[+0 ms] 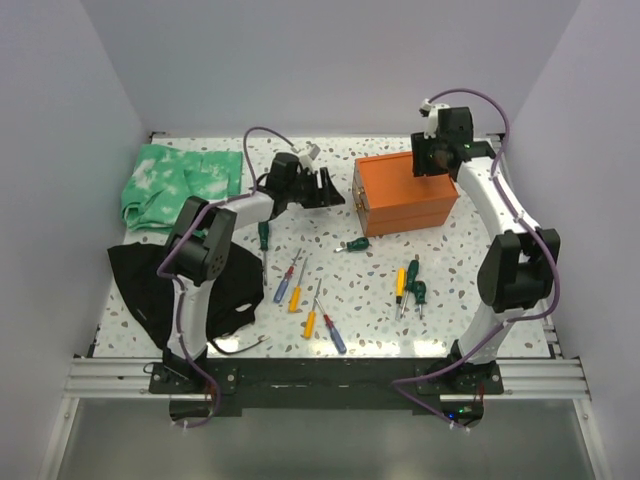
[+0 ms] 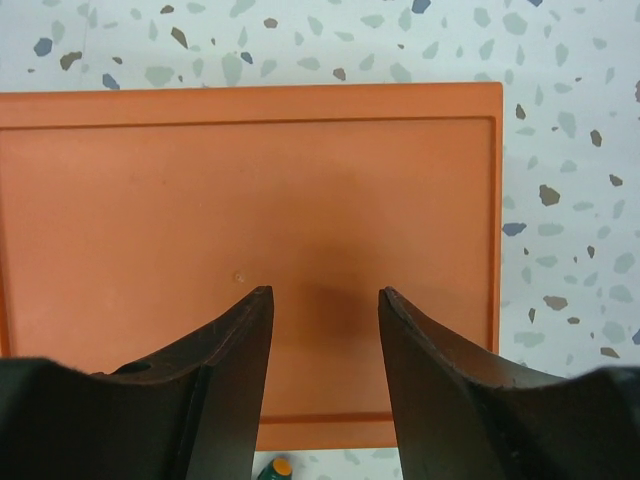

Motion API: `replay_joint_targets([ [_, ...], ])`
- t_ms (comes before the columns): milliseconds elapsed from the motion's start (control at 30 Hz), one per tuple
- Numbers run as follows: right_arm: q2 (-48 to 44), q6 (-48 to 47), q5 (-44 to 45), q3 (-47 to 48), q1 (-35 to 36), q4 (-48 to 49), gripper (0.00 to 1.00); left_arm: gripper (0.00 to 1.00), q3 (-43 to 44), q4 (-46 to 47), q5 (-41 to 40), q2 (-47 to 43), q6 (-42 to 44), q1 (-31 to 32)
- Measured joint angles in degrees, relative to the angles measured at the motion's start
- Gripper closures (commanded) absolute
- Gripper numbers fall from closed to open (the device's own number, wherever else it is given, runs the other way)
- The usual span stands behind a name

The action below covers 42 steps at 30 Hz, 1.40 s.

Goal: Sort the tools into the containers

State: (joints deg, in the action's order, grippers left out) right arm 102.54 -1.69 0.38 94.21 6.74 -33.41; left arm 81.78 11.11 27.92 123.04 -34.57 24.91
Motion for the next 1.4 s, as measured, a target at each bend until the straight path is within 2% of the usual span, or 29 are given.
replay_joint_targets([
  [267,-0.11,0.22,-0.11,-2.97,0.0,0.11,0.49,0.34,2.97,0.26,-1.2,3.23,-1.03,3.89],
  [467,-1.62,0.57,-0.2,-5.84,0.0,0.46,0.49,0.34,5.05,-2.93,-7.8,5.35,-1.99,6.62],
  [833,-5.88,0.68,2.08,-11.13,0.0,1.77,0.48,0.34,8.2,-7.89,-14.69,6.27,-3.89,7.5],
  [1033,-6.43,0.55,6.62,-12.17,-0.35,3.15,0.47,0.34,7.82,-10.95,-16.76,4.79,-3.65,7.13],
  [1400,-6.4,0.13,10.82,-13.25,-5.49,6.03,0.47,0.34,3.54,-13.88,-18.86,0.66,-1.42,2.14],
])
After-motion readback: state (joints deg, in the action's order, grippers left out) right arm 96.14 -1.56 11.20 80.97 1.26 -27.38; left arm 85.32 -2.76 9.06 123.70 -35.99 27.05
